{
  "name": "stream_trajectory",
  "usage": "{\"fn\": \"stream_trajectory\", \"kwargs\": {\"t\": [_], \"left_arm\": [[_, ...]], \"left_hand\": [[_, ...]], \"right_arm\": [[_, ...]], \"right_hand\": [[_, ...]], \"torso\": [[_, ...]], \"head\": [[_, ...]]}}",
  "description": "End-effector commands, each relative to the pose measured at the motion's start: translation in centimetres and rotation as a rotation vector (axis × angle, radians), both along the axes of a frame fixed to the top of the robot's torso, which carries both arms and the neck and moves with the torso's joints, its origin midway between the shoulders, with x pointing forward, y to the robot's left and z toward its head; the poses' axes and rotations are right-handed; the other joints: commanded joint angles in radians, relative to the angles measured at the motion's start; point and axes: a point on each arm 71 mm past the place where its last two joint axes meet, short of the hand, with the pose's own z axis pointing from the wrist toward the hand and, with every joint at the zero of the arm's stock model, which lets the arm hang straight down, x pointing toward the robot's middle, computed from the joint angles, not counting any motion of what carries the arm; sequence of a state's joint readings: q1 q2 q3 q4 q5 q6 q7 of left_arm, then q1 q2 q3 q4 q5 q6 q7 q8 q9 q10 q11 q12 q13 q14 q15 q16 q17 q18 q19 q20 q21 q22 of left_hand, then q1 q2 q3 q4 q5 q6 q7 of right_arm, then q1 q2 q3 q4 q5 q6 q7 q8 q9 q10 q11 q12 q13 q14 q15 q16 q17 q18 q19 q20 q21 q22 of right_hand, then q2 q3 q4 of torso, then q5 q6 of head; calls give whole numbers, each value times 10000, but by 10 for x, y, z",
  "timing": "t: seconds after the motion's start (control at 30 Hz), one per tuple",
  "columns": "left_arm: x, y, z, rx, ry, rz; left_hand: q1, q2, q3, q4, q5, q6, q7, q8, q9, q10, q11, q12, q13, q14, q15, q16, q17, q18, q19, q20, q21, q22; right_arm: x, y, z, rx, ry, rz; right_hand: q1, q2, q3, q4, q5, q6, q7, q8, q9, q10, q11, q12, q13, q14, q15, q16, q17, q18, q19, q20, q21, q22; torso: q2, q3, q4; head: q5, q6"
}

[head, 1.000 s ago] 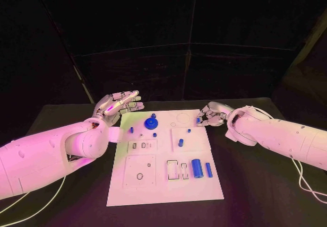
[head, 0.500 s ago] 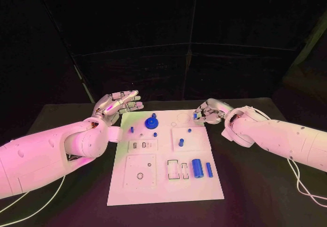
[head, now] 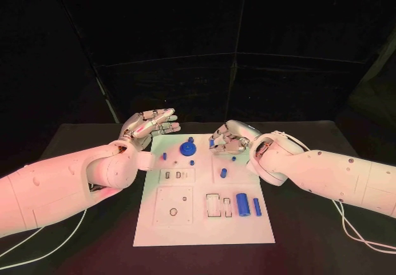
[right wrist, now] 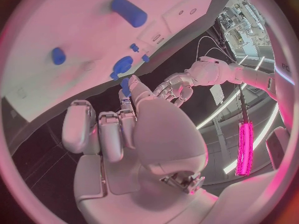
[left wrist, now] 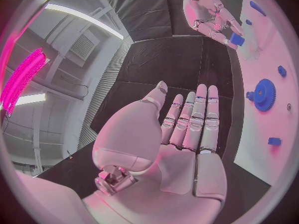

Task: Assemble the parts on the task board

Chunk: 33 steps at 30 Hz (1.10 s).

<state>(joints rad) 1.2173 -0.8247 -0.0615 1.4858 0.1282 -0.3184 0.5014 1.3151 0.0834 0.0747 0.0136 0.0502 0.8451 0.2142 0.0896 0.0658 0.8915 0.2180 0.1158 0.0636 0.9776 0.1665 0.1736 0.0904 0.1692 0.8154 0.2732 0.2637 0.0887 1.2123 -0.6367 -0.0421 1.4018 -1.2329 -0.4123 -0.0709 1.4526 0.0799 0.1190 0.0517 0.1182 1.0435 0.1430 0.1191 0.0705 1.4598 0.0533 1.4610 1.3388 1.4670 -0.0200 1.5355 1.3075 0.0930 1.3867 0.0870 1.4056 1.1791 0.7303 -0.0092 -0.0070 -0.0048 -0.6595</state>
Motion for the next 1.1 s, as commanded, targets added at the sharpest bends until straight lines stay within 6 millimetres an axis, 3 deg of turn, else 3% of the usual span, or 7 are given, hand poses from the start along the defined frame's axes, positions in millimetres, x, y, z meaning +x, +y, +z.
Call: {"fn": "stream_trajectory", "kwargs": {"t": [0.03,0.07,0.13,0.17,0.3,0.57,1.1], "left_arm": [[2,0,2,-29,-118,-27],[3,1,2,-21,-124,-8],[4,2,2,-5,-134,36],[4,2,2,1,-137,50],[4,3,2,17,-147,89],[5,4,2,22,-168,111],[6,1,2,13,-180,89]], "left_hand": [[-17,-86,25,-58,45,-67,529,-27,0,-40,-21,-43,-1,45,16,-38,-10,124,37,24,-33,-16],[-16,-86,26,-59,45,-66,529,-27,1,-39,-21,-43,-1,45,16,-39,-10,124,37,24,-33,-16],[-16,-86,26,-59,45,-66,529,-27,1,-39,-21,-43,-1,45,16,-39,-10,124,37,24,-33,-16],[-16,-86,26,-59,45,-66,529,-27,1,-39,-21,-43,-1,45,16,-39,-10,124,37,24,-33,-16],[-16,-86,26,-59,45,-66,529,-27,1,-39,-21,-43,-1,45,16,-39,-10,124,37,24,-33,-16],[-16,-86,26,-59,45,-66,529,-27,1,-39,-21,-43,-1,45,16,-39,-10,124,37,24,-33,-16],[-13,-85,33,-68,45,-63,528,-24,2,-35,-22,-41,0,46,16,-39,-10,124,38,24,-34,-18]], "right_arm": [[-2,15,0,-765,-130,184],[-3,20,-1,-853,-142,282],[-5,31,-2,-1067,-90,449],[-5,35,-2,-1136,-55,485],[-8,50,-6,-1351,90,536],[-16,68,-16,-1671,149,700],[-27,86,-32,-1904,307,1150]], "right_hand": [[-211,-8,25,40,10,128,-107,37,-8,77,-40,13,1067,860,-30,6,1786,-171,33,-8,51,2],[-217,-11,34,43,33,130,-110,38,-8,76,-42,11,1066,860,-30,4,1783,-171,33,-8,51,3],[-225,-22,64,41,102,129,-115,36,-9,71,-46,4,1061,855,-32,-6,1760,-168,25,-7,45,-12],[-229,-34,76,40,136,124,-114,33,-11,60,-46,-8,1047,852,-33,-10,1750,-166,20,-8,41,-21],[-191,-94,160,-21,295,131,-120,36,-10,42,-53,-27,1033,845,-40,-25,1717,-162,11,-11,32,-34],[-175,-131,234,-64,405,149,-124,45,-7,48,-57,-24,1041,841,-43,-35,1697,-163,11,-14,31,-33],[-206,-187,252,-73,441,137,-114,39,-10,32,-50,-41,1025,834,-42,-49,1666,-159,-1,-14,20,-56]], "torso": [[-3,-14,0],[3,0,3],[6,-8,17],[16,14,-2],[7,17,-19],[9,29,-51],[7,24,-39]], "head": [[139,-45],[179,-53],[251,-64],[310,-63],[493,-113],[691,-214],[808,-303]]}}
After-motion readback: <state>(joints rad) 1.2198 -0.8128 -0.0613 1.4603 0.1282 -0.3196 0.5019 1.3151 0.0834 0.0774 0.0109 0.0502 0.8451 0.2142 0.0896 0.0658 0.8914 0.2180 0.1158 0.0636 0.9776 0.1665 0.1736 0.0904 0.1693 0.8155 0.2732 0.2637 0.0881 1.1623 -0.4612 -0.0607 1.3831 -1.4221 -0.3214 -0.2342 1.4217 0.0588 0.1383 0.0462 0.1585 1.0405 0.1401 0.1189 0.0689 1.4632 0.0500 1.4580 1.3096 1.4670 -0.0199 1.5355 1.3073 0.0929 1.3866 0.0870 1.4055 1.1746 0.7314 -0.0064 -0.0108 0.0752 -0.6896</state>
